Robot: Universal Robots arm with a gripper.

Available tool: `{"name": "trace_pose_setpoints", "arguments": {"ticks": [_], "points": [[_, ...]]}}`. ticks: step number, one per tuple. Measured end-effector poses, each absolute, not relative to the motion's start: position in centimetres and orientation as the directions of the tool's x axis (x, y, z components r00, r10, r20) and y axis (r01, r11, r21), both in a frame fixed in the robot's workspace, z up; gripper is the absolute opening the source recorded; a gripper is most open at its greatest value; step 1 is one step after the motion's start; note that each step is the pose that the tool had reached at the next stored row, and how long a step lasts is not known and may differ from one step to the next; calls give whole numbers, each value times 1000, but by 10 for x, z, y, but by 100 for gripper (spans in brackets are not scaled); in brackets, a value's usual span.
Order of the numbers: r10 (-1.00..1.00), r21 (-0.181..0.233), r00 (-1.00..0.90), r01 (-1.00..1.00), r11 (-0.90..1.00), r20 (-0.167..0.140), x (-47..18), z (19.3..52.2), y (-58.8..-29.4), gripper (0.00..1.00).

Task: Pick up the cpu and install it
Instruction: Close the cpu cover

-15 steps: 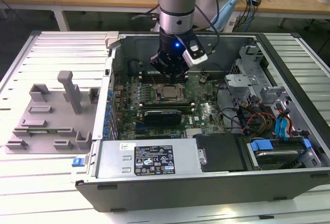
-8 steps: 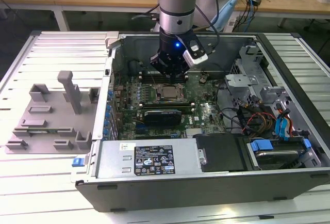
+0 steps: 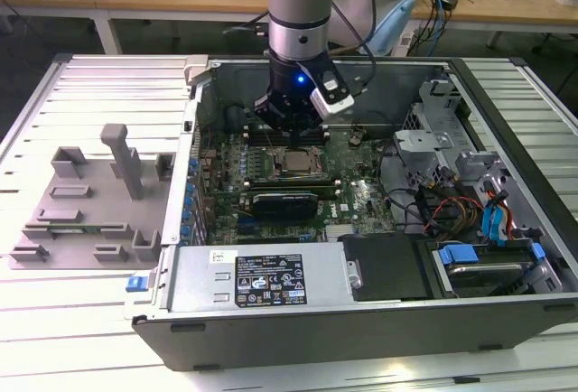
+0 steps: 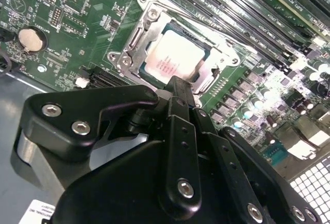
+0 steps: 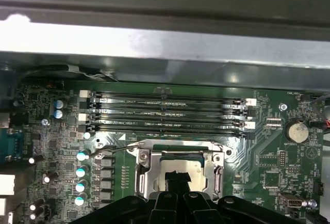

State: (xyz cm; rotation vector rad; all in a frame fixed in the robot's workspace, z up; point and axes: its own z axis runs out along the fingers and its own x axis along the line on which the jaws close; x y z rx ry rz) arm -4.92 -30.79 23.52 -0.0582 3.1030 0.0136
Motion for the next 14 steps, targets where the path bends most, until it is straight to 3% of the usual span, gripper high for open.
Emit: {"name": "trace_pose_setpoints", "arguments": {"ticks": [14], "points": [[-37, 8, -999, -38, 999, -38, -59, 235, -308, 11]]}}
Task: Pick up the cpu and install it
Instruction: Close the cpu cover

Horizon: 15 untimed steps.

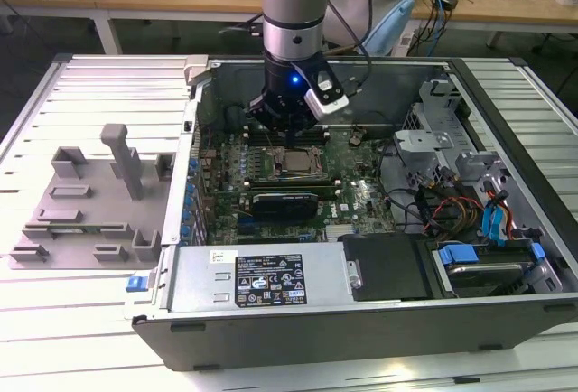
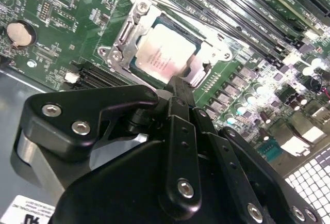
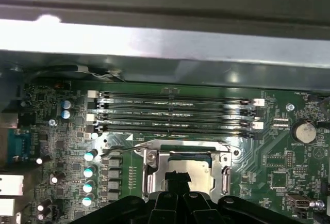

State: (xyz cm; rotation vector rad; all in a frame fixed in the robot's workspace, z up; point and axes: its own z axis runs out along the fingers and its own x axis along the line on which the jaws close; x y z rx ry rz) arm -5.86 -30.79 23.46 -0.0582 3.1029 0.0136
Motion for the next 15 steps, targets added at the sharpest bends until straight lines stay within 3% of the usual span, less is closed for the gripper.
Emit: {"name": "trace_pose_setpoints", "arguments": {"ticks": [15], "points": [[-38, 8, -999, -38, 999, -38, -68, 218, -319, 11]]}}
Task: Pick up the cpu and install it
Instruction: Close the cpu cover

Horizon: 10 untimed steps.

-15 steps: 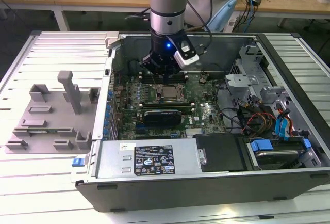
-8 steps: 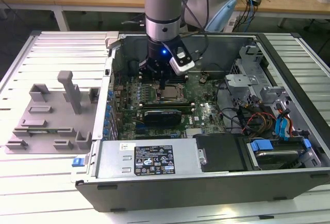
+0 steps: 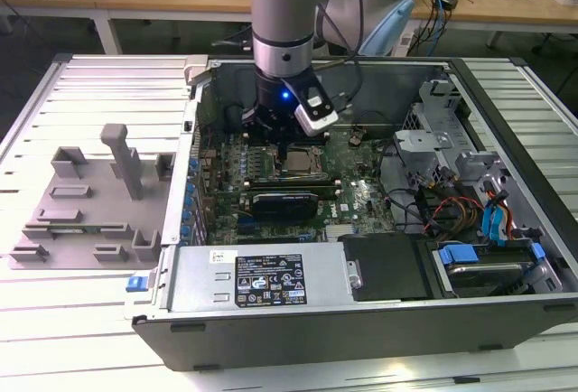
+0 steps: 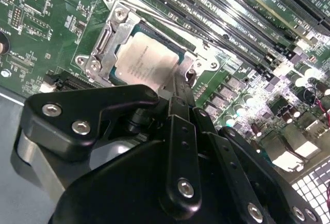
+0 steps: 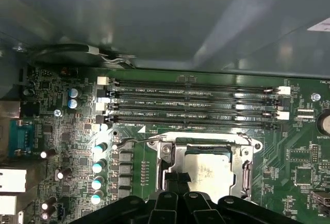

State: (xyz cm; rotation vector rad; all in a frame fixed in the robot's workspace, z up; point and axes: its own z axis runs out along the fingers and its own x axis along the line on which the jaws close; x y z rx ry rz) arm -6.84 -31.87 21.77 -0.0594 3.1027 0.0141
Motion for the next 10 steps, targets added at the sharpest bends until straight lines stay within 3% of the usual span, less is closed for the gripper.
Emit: {"name": "trace_pose_setpoints", "arguments": {"ticks": [10], "points": [[-38, 8, -999, -38, 999, -39, -75, 208, -319, 11]]}}
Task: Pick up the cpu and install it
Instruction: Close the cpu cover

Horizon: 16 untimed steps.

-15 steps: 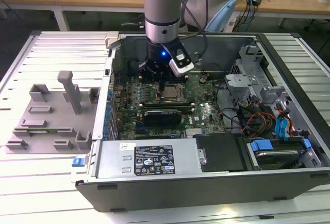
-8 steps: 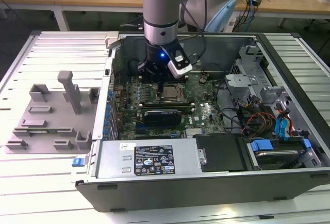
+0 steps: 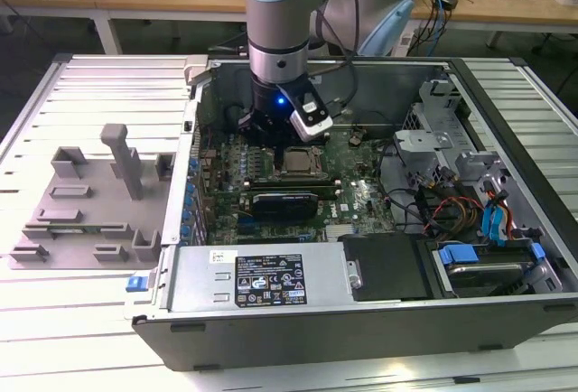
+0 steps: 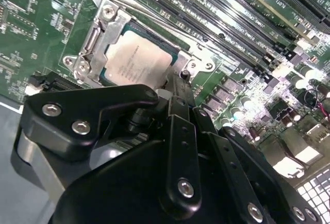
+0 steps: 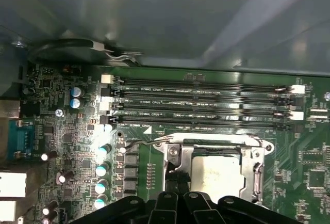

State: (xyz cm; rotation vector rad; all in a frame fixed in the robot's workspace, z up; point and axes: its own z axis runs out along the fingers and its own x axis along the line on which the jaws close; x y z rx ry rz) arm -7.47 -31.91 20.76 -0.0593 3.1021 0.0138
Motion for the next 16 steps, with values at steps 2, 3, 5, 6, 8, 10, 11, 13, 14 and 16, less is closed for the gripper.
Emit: {"name": "trace_pose_setpoints", "arguments": {"ticks": [2, 3, 5, 6, 8, 10, 11, 13, 14, 16], "points": [[-38, 8, -999, -39, 999, -39, -75, 205, -319, 11], [-38, 7, -999, -39, 999, -39, -75, 204, -319, 11], [-38, 8, -999, -38, 999, -39, -75, 204, -319, 11], [-38, 8, -999, -38, 999, -39, -75, 204, -319, 11], [-38, 8, -998, -39, 999, -39, -75, 203, -319, 11], [-38, 8, -998, -39, 999, -39, -75, 203, -319, 11], [-38, 8, -998, -38, 999, -39, -75, 203, -319, 11], [-38, 8, -998, -39, 999, -39, -75, 202, -319, 11], [-38, 8, -998, -39, 999, -39, -75, 202, -319, 11], [-38, 8, -998, -38, 999, -39, -75, 202, -319, 11]]}}
